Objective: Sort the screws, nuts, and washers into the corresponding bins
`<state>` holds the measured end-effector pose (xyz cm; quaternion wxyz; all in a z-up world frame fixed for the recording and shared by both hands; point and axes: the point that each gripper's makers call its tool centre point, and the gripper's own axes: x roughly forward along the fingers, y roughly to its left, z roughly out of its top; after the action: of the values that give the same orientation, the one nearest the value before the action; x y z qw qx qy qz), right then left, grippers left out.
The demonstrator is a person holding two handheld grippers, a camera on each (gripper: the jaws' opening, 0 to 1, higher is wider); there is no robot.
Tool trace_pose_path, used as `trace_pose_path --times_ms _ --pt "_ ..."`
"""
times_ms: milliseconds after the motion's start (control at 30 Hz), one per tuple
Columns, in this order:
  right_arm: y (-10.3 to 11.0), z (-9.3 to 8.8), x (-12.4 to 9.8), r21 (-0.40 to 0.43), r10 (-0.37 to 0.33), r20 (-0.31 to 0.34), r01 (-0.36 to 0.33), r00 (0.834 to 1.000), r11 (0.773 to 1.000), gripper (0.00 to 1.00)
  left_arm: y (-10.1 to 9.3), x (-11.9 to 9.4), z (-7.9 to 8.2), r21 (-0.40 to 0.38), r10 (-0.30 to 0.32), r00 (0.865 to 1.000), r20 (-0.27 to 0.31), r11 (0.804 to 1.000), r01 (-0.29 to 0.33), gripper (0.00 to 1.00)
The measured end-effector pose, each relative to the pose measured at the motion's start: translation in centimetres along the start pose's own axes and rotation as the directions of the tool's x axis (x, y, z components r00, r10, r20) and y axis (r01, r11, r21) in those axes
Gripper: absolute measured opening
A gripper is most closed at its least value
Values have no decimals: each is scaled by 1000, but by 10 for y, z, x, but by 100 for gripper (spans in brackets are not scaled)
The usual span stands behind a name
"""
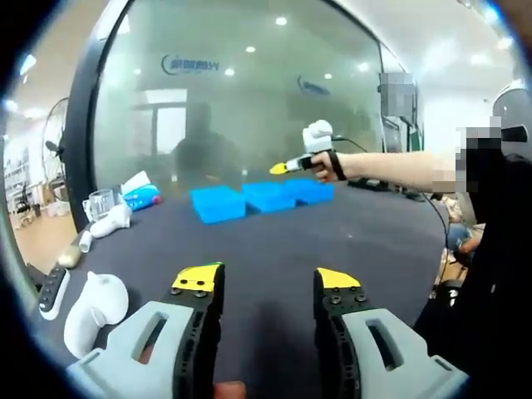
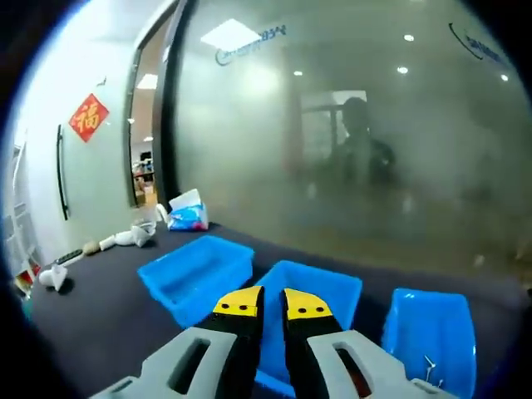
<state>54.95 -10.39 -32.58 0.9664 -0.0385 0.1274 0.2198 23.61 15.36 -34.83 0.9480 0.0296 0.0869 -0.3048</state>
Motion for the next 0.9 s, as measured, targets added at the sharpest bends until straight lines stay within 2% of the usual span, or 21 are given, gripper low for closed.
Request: trace_pose_path --times_ms 67,267,433,567,733,900 --pt "0 2 -3 -68 -2 9 3 1000 998 29 -1 0 0 -5 -4 1000 1 1000 4 41" --pt "3 5 -15 -89 4 24 -2 1000 996 31 -2 1 2 -5 -5 1000 4 1000 5 41" --pt "7 3 -36 -102 26 34 -22 999 995 32 -3 1 4 -3 -6 1000 9 1000 6 41" --pt "9 1 -57 -94 41 50 -36 998 995 32 -4 1 6 -3 -9 1000 12 1000 9 41" --pt "10 -4 -93 -63 60 94 -54 994 997 32 -8 4 9 -7 -18 1000 20 1000 18 41" --pt "16 -12 -128 -69 75 114 -67 991 995 32 -12 6 12 -2 -30 999 22 1000 30 41"
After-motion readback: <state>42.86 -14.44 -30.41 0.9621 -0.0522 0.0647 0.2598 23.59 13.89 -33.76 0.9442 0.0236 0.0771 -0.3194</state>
